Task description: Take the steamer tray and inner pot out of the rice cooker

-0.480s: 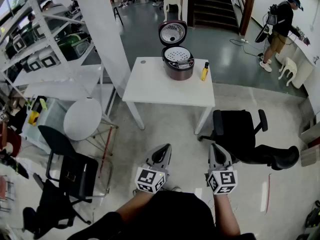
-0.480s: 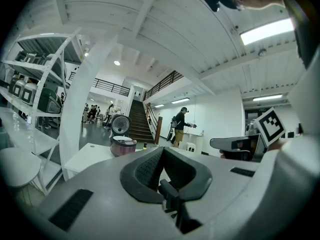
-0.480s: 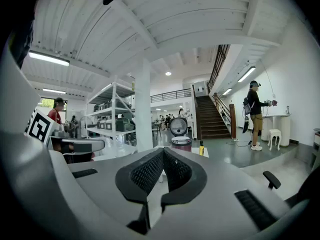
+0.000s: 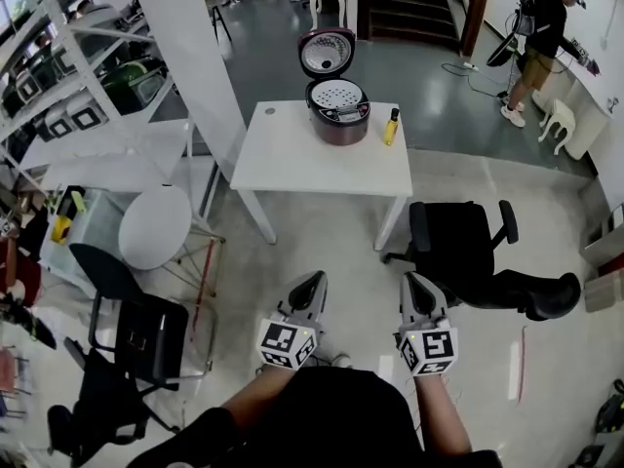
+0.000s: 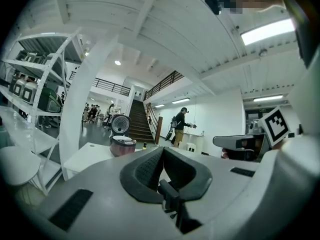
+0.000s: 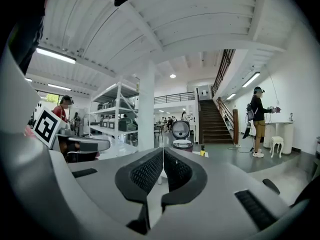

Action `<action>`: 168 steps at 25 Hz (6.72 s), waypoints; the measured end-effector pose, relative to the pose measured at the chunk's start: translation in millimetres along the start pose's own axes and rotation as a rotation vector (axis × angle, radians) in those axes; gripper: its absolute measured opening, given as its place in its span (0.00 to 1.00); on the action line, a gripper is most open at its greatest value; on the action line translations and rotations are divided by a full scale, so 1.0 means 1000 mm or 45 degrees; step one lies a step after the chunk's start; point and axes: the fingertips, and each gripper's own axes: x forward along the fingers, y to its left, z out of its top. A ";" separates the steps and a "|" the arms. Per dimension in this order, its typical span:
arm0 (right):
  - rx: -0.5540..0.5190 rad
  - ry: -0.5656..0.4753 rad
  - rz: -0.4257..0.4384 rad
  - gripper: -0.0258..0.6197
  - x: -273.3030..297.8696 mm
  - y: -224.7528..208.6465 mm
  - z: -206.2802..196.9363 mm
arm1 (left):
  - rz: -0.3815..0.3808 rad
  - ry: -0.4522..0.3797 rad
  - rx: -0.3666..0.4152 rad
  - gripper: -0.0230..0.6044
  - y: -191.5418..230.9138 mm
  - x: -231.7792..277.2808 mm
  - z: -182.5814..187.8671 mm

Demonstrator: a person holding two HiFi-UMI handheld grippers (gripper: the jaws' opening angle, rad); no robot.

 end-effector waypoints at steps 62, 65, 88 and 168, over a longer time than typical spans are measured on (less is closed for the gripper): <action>0.203 0.271 -0.004 0.39 0.354 -0.069 -0.025 | -0.108 0.111 -0.166 0.41 0.259 0.263 0.026; 0.170 0.285 -0.014 0.39 0.392 -0.069 -0.018 | -0.122 0.110 -0.167 0.41 0.287 0.284 0.036; 0.182 0.329 0.141 0.39 0.538 -0.098 -0.030 | 0.003 0.132 -0.199 0.41 0.365 0.386 0.045; -0.588 0.895 0.246 0.22 0.875 -0.280 -0.110 | 0.401 0.855 0.165 0.21 0.531 0.692 -0.071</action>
